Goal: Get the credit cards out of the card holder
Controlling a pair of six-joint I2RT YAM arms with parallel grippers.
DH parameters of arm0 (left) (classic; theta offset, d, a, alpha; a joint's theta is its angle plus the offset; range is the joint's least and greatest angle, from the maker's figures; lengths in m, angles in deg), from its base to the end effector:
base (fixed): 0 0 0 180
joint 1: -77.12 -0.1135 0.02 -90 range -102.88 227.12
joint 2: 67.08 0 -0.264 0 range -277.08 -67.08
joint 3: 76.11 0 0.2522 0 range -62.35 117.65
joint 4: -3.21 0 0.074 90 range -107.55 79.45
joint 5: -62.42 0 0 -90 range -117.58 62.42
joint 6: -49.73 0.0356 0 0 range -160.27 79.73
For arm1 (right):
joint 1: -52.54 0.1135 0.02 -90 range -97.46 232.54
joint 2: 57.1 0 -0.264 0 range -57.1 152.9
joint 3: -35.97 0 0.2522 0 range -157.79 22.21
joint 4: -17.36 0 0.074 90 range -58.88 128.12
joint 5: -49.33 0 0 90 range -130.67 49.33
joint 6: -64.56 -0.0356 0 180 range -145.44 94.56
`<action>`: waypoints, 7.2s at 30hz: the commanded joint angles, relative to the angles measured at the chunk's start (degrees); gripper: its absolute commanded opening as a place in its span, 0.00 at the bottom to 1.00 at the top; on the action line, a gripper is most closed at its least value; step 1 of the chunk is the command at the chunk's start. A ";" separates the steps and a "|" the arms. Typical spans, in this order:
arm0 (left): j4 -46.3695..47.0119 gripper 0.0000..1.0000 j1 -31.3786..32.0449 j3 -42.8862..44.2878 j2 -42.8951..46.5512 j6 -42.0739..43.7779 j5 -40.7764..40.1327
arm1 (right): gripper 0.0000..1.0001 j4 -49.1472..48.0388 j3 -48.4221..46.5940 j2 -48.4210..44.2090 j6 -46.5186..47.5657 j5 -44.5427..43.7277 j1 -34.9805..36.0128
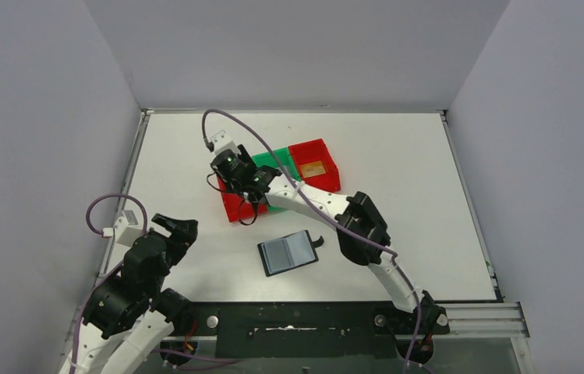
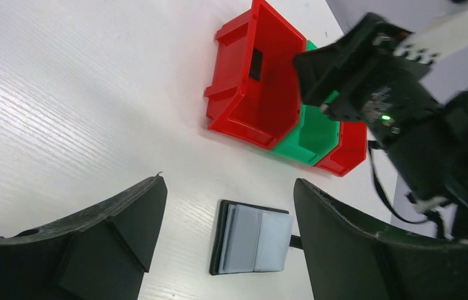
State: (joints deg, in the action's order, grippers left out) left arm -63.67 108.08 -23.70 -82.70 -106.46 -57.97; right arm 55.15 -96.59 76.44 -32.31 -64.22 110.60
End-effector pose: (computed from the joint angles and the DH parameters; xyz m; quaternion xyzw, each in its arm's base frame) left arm 0.0593 -0.0146 0.2831 -0.3778 0.7573 -0.2111 0.4891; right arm 0.2962 0.4483 0.2338 -0.3018 0.8342 0.0719 0.4559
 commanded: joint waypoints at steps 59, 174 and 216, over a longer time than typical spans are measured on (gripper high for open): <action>29.99 0.74 -0.22 -9.55 -21.01 8.53 29.34 | 0.21 -24.08 68.85 -41.53 -40.68 25.34 0.18; 48.33 0.57 11.22 -14.16 -35.72 -0.50 29.42 | 0.00 -59.46 89.89 -42.60 -52.59 43.34 -11.51; 77.72 0.39 13.26 -4.82 -70.77 0.11 47.40 | 0.39 -31.18 96.81 -67.28 -54.35 19.05 -14.07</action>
State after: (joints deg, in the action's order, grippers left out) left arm 10.29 120.46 -31.50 -151.02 -107.36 -12.33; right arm 14.45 -1.19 16.59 -85.58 -33.80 96.66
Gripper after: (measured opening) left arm 0.391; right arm 0.395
